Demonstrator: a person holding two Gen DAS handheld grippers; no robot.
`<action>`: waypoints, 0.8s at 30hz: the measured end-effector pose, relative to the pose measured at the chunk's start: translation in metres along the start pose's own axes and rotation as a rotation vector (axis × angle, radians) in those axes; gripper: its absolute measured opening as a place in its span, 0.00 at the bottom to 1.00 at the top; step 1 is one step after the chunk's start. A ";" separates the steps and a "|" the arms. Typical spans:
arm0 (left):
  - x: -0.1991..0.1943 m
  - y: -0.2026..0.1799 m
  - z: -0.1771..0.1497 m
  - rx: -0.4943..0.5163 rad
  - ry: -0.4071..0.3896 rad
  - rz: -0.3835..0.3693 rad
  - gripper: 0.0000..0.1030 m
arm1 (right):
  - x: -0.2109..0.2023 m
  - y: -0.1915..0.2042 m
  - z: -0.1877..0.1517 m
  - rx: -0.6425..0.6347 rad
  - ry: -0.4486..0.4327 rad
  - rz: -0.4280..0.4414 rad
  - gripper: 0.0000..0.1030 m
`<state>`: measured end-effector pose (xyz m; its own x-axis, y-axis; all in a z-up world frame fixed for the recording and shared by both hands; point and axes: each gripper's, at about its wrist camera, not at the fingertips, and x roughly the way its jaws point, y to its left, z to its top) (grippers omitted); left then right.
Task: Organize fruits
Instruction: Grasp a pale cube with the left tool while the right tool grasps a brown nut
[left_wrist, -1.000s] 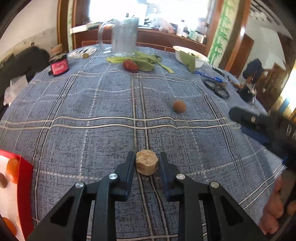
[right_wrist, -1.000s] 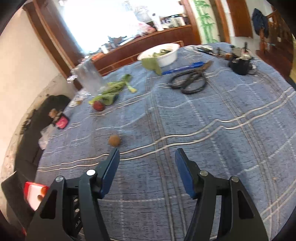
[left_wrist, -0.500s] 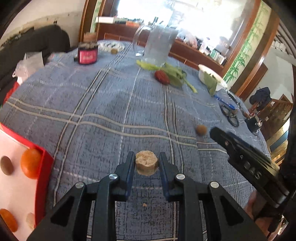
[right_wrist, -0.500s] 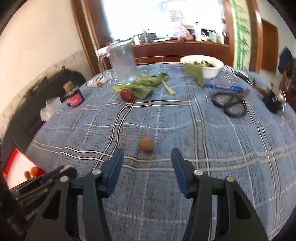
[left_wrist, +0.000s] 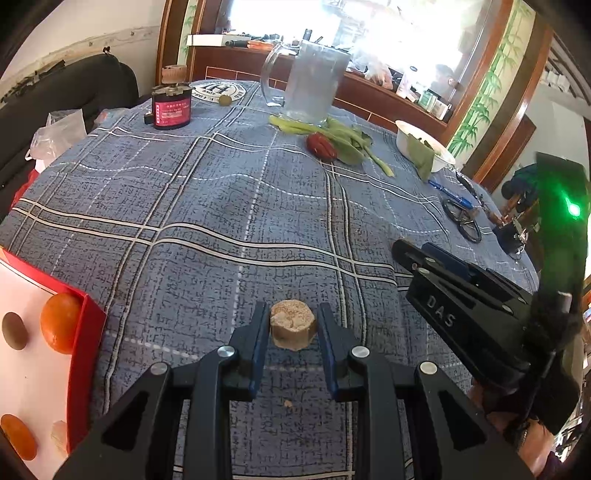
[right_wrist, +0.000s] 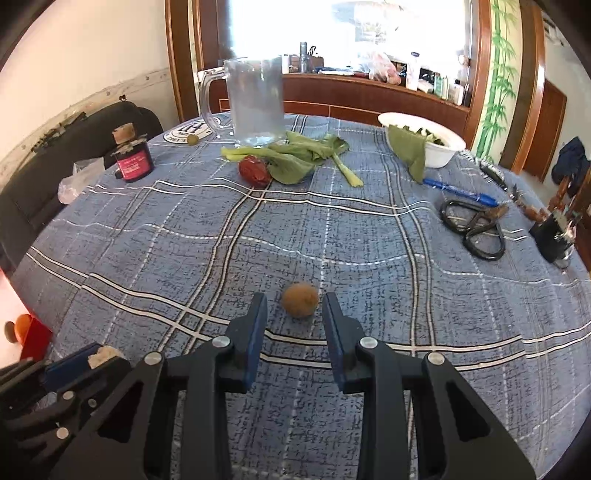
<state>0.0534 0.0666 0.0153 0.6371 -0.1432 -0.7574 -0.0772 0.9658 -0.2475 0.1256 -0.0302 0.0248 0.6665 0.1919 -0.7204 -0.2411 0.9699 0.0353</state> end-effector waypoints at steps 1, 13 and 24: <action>-0.001 -0.001 0.000 0.006 -0.006 0.004 0.25 | 0.002 0.002 0.001 -0.001 0.008 -0.006 0.32; 0.001 -0.005 -0.001 0.033 -0.005 0.017 0.25 | 0.011 -0.019 0.004 0.142 0.037 0.030 0.23; -0.005 -0.016 -0.006 0.083 -0.028 0.023 0.25 | -0.057 -0.061 -0.033 0.310 0.073 0.141 0.23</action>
<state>0.0468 0.0502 0.0201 0.6568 -0.1155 -0.7451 -0.0290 0.9836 -0.1780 0.0790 -0.1050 0.0411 0.5867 0.3266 -0.7411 -0.0941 0.9364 0.3381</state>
